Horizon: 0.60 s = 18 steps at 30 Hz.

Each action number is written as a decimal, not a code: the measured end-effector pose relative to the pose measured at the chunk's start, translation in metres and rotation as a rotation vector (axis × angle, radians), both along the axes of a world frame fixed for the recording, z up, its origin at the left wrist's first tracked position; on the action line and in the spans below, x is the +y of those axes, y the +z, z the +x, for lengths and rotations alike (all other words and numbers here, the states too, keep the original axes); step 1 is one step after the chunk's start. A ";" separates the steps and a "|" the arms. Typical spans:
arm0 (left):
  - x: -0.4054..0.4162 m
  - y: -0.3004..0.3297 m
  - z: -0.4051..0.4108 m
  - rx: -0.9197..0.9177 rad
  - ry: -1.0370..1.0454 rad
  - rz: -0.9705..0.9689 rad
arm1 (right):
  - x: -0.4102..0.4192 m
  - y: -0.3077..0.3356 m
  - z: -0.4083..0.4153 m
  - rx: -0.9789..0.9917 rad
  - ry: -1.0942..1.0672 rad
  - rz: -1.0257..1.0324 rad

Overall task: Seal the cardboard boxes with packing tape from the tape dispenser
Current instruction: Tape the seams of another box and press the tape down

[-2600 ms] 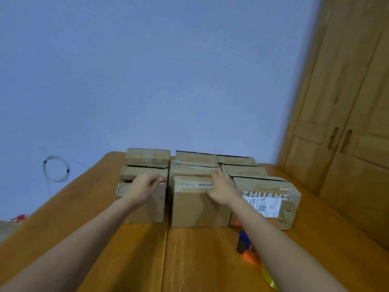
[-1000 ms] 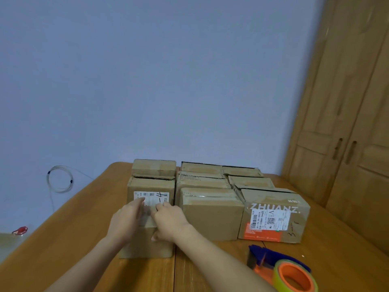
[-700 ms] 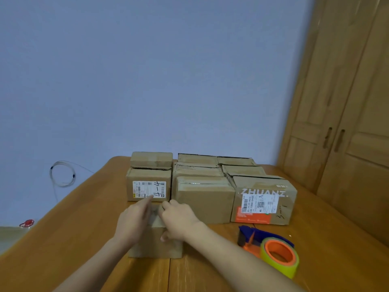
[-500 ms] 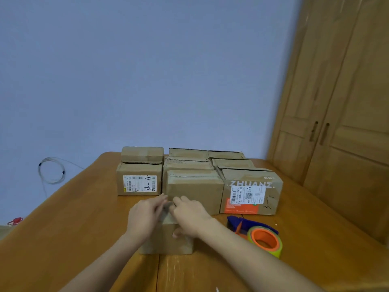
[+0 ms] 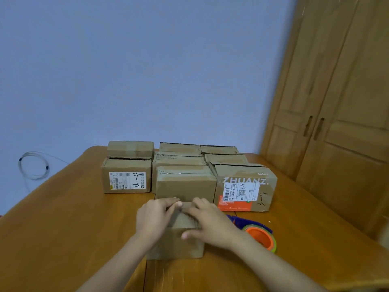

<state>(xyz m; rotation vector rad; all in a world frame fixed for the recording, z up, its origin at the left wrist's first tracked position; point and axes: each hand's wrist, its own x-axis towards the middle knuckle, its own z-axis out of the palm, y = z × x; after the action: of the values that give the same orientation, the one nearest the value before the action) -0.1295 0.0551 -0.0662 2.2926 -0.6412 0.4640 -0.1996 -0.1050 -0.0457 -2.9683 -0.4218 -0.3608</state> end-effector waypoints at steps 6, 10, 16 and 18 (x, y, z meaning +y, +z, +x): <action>0.000 -0.003 0.006 0.038 -0.014 0.043 | -0.085 0.015 0.005 0.026 -0.300 0.160; -0.002 -0.003 0.006 0.082 -0.023 0.069 | -0.145 -0.004 -0.001 0.586 -0.421 0.047; -0.002 0.001 0.003 0.099 -0.049 0.063 | -0.160 -0.040 -0.009 0.513 -0.503 0.103; -0.001 0.002 0.001 0.086 -0.058 0.061 | -0.158 -0.045 -0.006 0.430 -0.527 0.064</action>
<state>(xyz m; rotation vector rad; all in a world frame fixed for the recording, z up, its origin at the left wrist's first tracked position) -0.1283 0.0541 -0.0640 2.3310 -0.6861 0.3201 -0.2053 -0.2626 -0.0910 -2.9304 0.4140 0.2211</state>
